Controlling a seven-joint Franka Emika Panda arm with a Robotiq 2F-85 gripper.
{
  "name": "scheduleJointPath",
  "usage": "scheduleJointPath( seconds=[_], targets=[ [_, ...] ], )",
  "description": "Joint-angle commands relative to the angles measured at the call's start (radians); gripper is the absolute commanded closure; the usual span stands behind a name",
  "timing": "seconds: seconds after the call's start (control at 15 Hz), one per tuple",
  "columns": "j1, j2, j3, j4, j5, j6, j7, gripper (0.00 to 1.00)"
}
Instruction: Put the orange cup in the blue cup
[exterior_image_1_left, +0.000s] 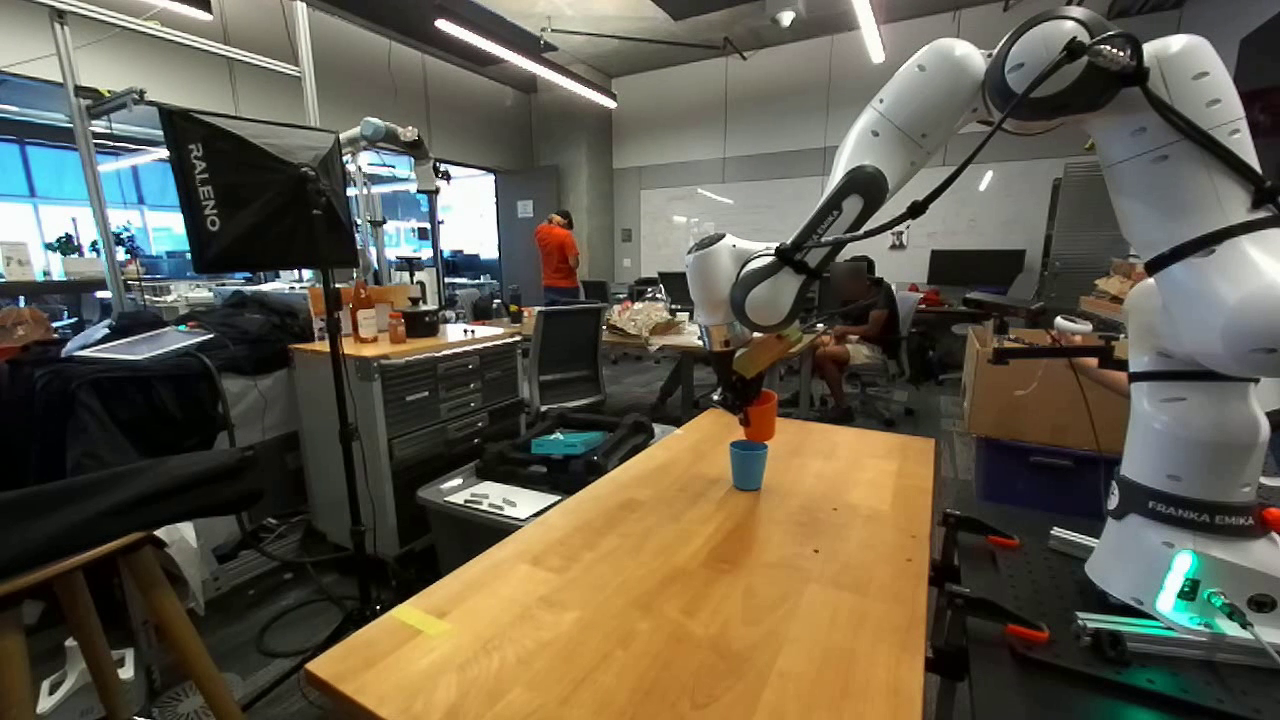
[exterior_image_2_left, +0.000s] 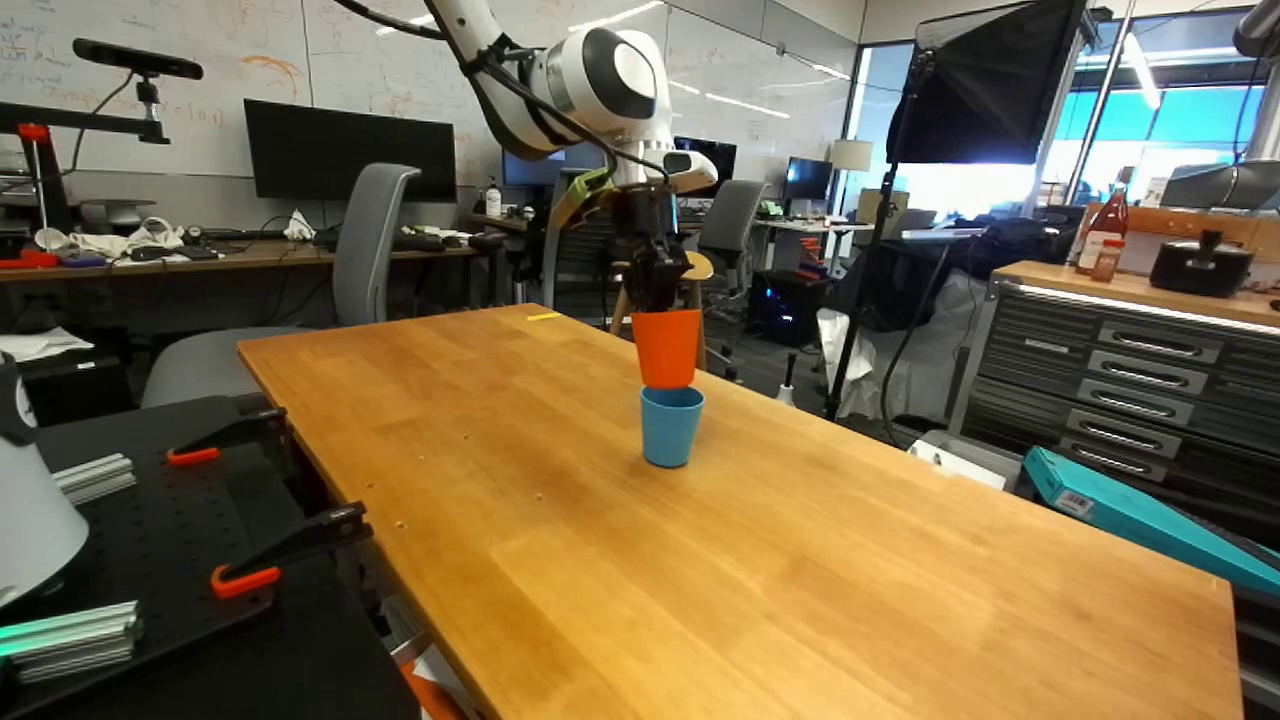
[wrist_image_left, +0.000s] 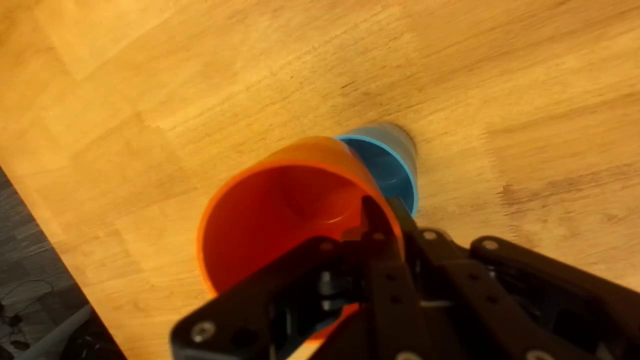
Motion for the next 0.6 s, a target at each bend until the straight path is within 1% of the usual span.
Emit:
scheduleJointPath(
  seconds=[0.0,0.53],
  targets=[
    [-0.013,-0.007,0.01,-0.014,-0.013,0.024,0.013,0.98],
    [-0.003,0.038,0.011,-0.002,-0.009,0.073,0.024,0.99]
  ],
)
